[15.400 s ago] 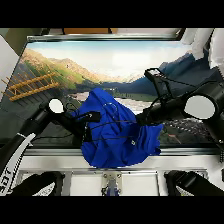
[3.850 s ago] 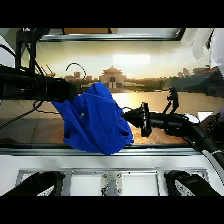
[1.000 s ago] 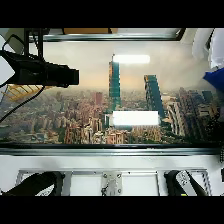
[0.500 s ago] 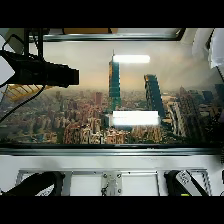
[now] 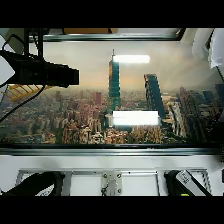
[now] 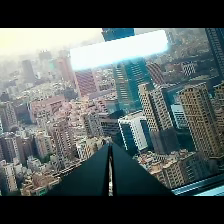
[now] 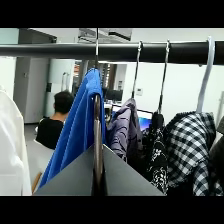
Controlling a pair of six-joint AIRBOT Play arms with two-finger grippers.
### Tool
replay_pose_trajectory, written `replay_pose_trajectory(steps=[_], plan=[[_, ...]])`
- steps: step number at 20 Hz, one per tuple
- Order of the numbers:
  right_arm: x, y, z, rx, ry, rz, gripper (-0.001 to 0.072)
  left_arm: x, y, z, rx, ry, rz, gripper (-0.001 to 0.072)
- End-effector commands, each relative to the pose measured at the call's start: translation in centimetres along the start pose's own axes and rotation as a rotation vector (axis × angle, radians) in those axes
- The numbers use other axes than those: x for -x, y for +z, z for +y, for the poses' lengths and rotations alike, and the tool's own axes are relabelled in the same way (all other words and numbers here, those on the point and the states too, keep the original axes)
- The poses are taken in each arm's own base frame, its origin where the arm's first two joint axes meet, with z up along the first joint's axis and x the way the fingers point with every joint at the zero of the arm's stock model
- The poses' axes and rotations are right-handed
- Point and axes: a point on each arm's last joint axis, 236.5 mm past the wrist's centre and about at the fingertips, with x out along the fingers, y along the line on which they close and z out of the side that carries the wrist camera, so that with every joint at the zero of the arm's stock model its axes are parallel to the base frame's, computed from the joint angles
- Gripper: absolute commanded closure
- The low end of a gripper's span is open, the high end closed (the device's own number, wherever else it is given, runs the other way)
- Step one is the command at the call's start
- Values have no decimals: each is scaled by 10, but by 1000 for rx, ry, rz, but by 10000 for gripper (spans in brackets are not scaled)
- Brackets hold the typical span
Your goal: Fold the clothes and pants, and hang the long-sleeved shirts on hangers.
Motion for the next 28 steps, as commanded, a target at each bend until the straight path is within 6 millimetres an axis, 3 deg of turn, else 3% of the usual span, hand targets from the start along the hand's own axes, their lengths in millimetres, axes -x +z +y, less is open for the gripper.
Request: replay_pose_trajectory(steps=[1, 7, 10, 15, 22, 23, 24, 25, 26, 28], plan=[[-9, -14, -7, 0, -28, 9, 708, 0, 0, 0, -1, 0, 0, 698], [-23, -47, -18, -16, -70, 44, 707, 0, 0, 0, -1, 0, 2, 697], [-27, -50, -30, -39, -118, 27, 707, 0, -2, 0, -1, 2, 9, 697], [-35, -58, -33, -87, -133, 27, 707, 0, -3, 0, 3, 1, 13, 697], [-40, -80, -20, -86, -80, 82, 686, 0, -6, -12, -20, -19, 16, 697], [-40, -79, -20, -86, -80, 81, 571, 0, -6, -15, -25, -23, 17, 697], [-40, -77, -20, -87, -80, 77, 329, 0, -6, -17, -29, -27, 16, 697], [-38, -73, -20, -87, -79, 72, 131, 0, -6, -17, -29, -27, 15, 697], [-36, -65, -19, -87, -74, 62, 98, 0, -6, -17, -29, -27, 15, 697], [-27, -41, -12, -87, -45, 37, 100, 0, -6, -17, -29, -27, 15, 697]])
